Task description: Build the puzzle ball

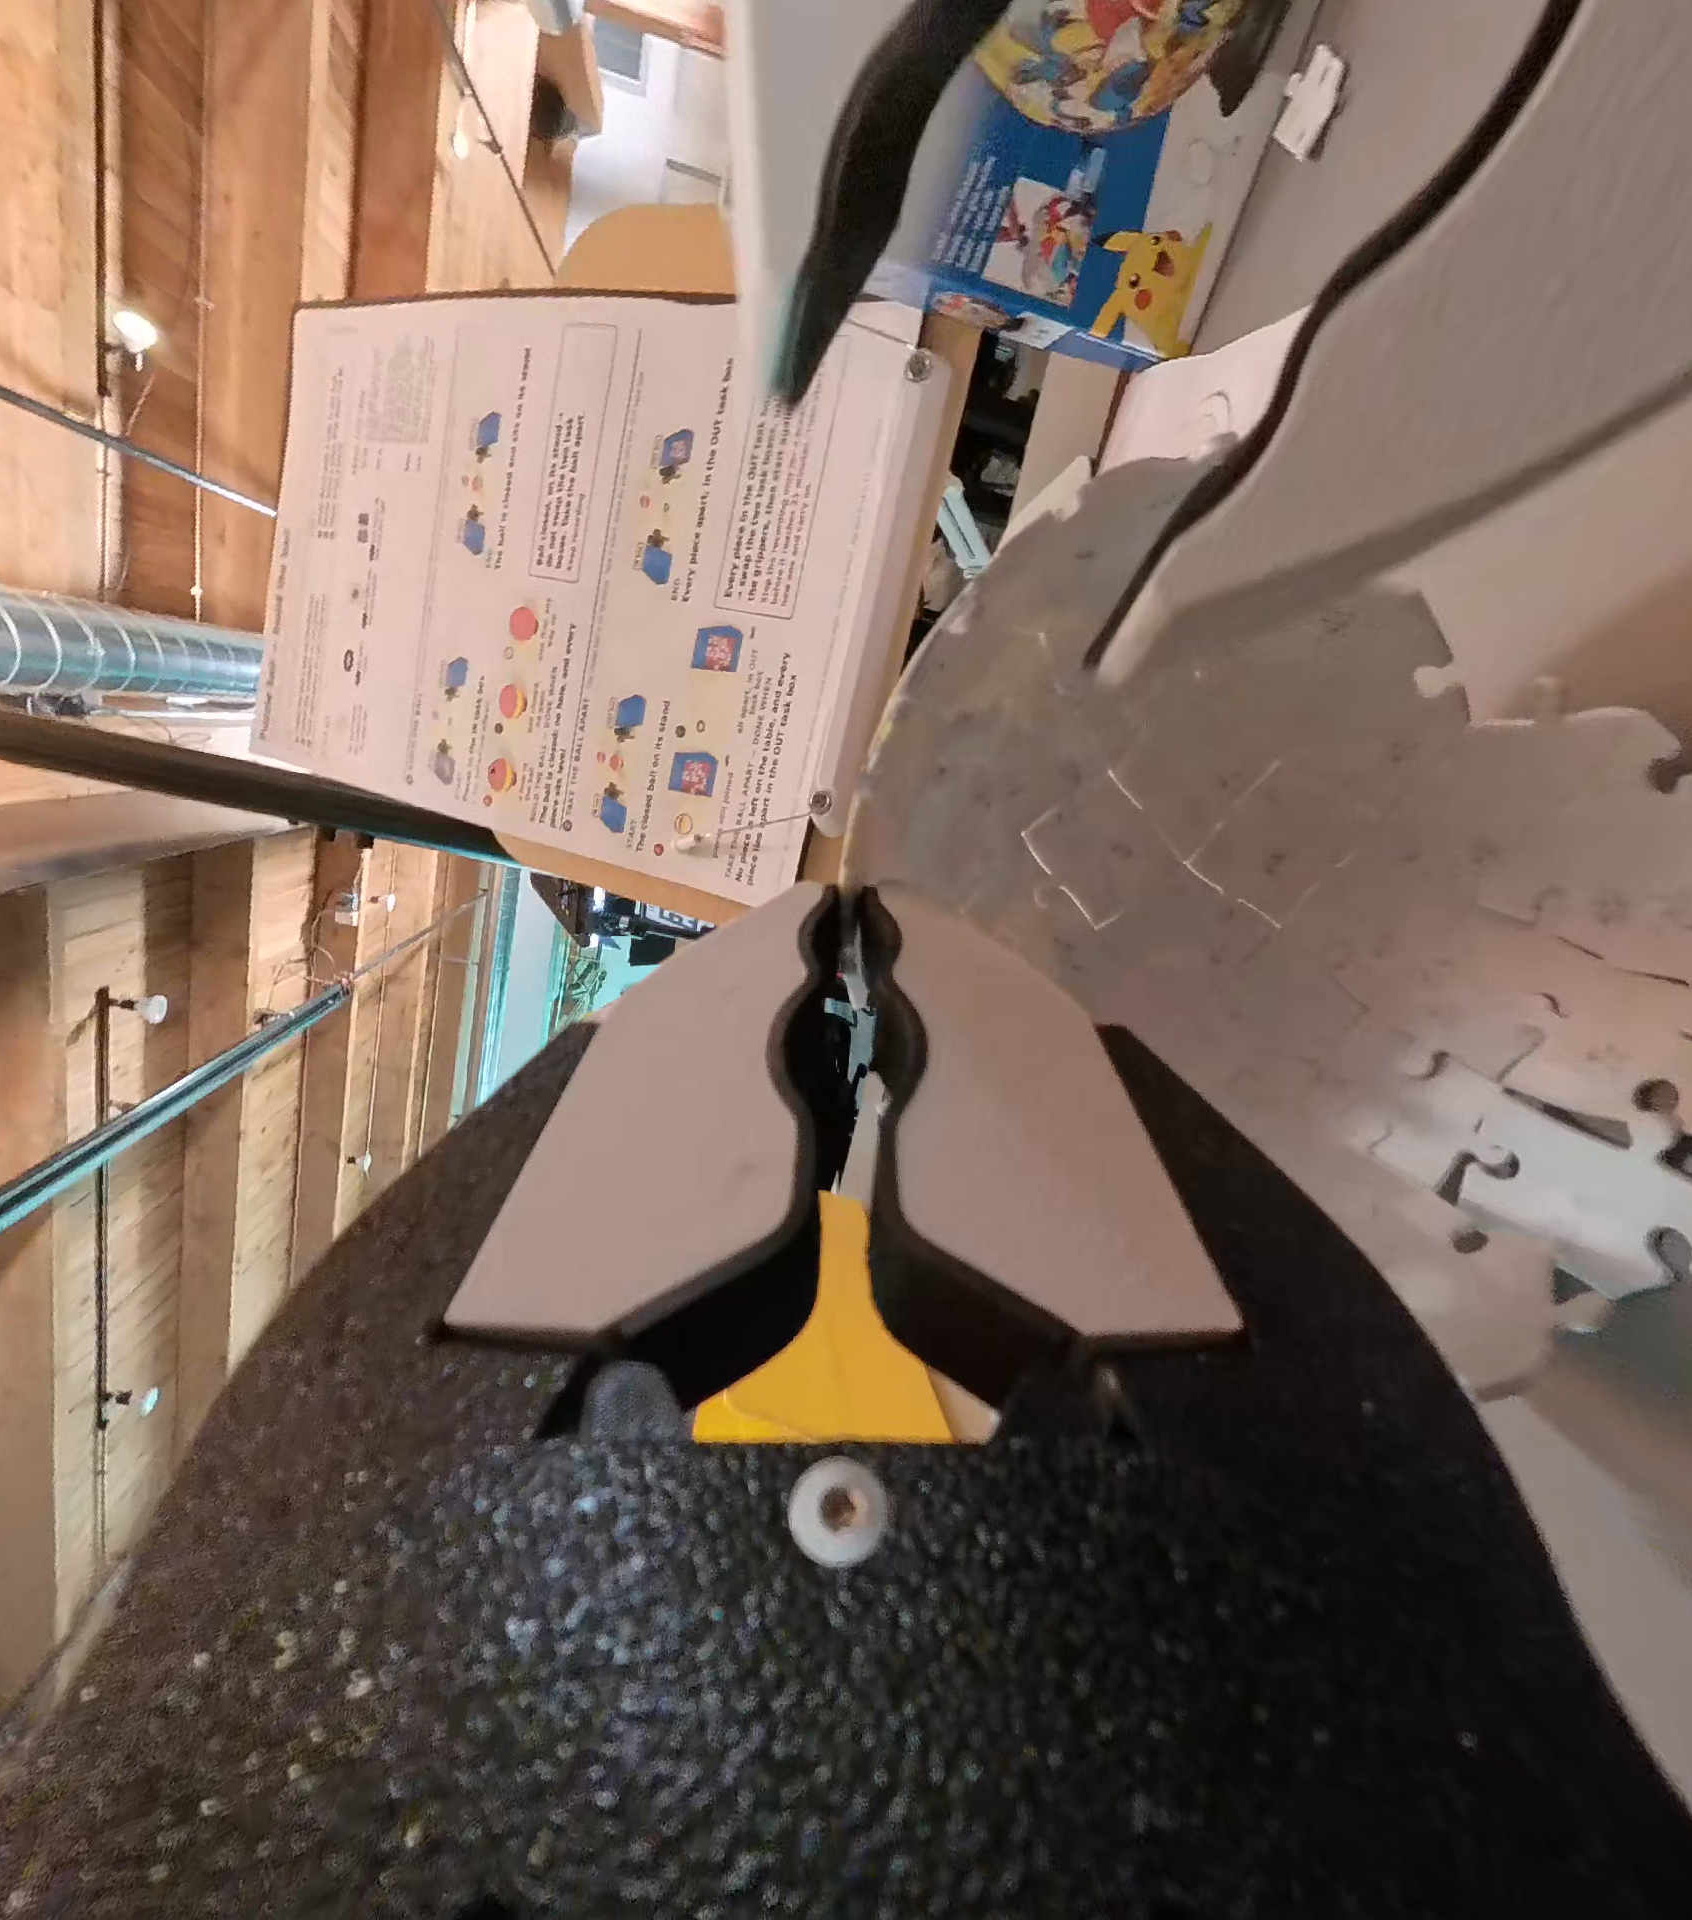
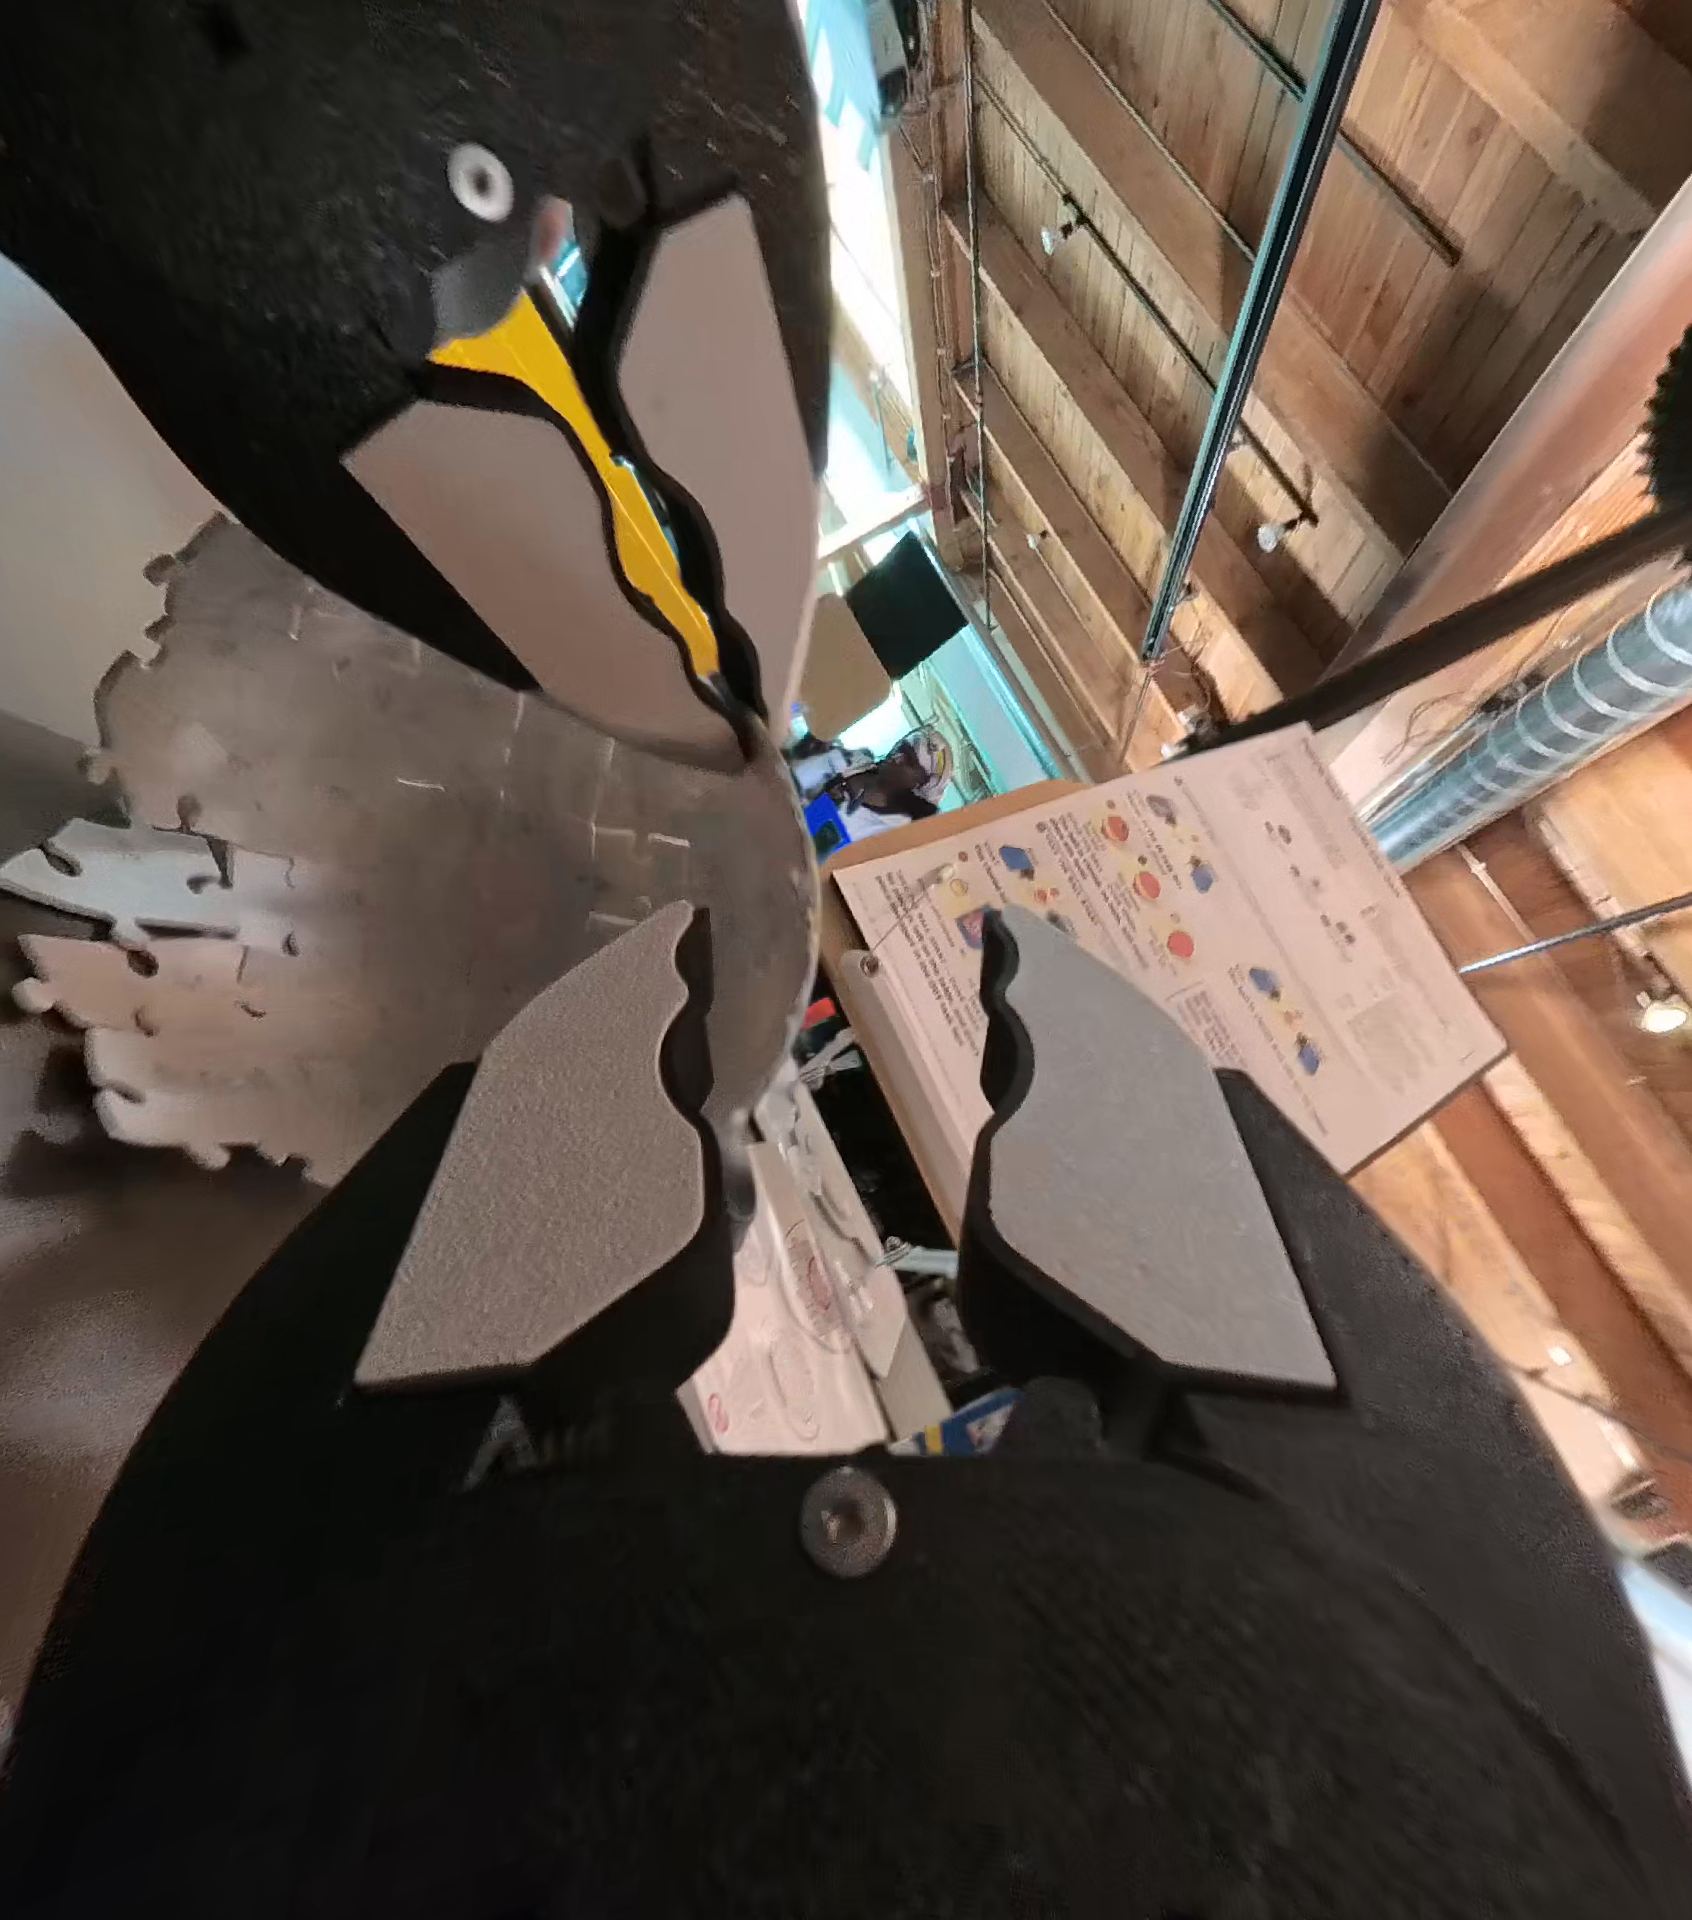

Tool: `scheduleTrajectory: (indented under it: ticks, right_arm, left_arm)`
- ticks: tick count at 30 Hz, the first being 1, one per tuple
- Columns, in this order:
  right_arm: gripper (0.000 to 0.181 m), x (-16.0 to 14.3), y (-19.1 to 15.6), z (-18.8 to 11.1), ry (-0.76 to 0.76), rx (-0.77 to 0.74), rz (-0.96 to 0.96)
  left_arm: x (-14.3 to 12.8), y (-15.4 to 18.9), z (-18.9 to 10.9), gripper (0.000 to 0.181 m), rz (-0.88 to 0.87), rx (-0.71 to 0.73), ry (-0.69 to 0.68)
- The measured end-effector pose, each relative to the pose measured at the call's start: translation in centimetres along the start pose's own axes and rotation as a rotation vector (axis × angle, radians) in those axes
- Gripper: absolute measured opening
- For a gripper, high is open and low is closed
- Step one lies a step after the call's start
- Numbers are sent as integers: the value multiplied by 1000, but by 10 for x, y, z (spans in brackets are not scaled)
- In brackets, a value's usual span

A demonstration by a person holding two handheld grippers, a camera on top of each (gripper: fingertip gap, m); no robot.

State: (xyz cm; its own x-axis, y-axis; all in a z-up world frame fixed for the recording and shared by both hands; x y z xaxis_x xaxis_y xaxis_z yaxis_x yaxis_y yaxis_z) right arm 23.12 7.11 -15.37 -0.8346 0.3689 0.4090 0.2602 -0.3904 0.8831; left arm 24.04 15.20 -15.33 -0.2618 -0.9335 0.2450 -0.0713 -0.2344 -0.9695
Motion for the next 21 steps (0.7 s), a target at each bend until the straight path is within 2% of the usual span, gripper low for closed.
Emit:
scheduleTrajectory:
  ticks: [5,8,16,21]
  right_arm:
    - [46,-25,-3,-5,-86,49,203]
    - [41,-27,-11,2,-110,71,267]
    - [25,-30,-20,23,-134,78,204]
    - [8,-31,-22,34,-98,88,145]
  left_arm:
    - [-9,0,-10,2,-66,67,6]
    - [-15,0,-15,2,-106,107,5]
    - [-30,1,-23,2,-221,169,10]
    - [-38,1,-23,2,-270,186,-3]
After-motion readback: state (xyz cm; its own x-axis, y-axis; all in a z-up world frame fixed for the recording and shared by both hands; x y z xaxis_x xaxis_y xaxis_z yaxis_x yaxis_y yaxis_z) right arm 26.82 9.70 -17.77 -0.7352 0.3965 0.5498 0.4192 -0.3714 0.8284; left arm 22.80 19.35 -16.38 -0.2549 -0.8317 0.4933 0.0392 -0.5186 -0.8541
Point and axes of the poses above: each gripper's, where its closed fingertips meet, z out along the fingers, x out of its top, y = z × x across the jaws, the point moved 3 cm from there along -z, back along the fingers, and after that the axes turned 7 degrees about y, right-handed, at the moved point
